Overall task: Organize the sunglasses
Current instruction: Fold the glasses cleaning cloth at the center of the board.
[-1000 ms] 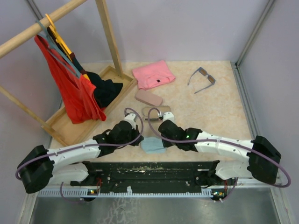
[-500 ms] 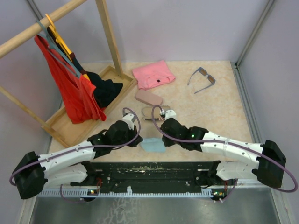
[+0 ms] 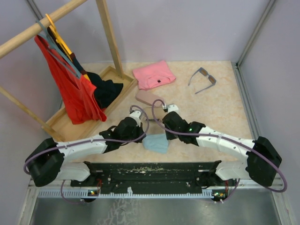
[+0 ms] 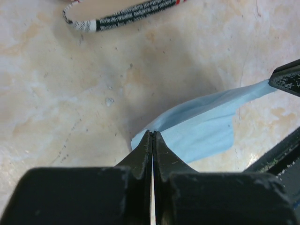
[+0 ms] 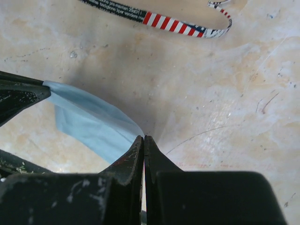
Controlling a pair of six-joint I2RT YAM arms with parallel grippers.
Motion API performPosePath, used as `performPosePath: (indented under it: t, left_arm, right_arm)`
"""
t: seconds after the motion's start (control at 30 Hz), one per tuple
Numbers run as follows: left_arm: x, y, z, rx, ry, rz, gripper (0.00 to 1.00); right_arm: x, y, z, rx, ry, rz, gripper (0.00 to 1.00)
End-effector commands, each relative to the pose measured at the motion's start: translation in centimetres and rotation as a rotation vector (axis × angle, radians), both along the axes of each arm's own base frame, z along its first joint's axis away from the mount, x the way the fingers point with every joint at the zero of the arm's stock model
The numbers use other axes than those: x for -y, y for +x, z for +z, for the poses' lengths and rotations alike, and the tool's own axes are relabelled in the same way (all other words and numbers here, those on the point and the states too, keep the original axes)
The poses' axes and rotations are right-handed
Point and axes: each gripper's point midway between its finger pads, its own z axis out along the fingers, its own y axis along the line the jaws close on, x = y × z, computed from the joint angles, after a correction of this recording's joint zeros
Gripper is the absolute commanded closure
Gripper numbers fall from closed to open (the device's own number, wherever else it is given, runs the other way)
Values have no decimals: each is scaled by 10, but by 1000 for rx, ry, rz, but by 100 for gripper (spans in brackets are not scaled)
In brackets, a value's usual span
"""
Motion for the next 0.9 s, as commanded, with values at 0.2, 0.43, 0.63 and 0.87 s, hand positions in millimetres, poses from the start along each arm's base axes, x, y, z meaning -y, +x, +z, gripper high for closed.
performPosePath:
  t: [0.2,0.43,0.63,0.87]
  left_arm:
    - [10,44,16,124,-8,3,96]
    - [11,45,7,128,1,-33,92]
    - [7,35,-2,114,-5,-49,89]
    - [0,24,-8,99,-15,-65,87]
  right_arm:
    - [-15,41,17,100,38,45,100]
    - [-17,37,6,75,25,90,100]
    - [-17,17,-9,21,64,137,100]
    - [-18,5,-23,-25,91,153,100]
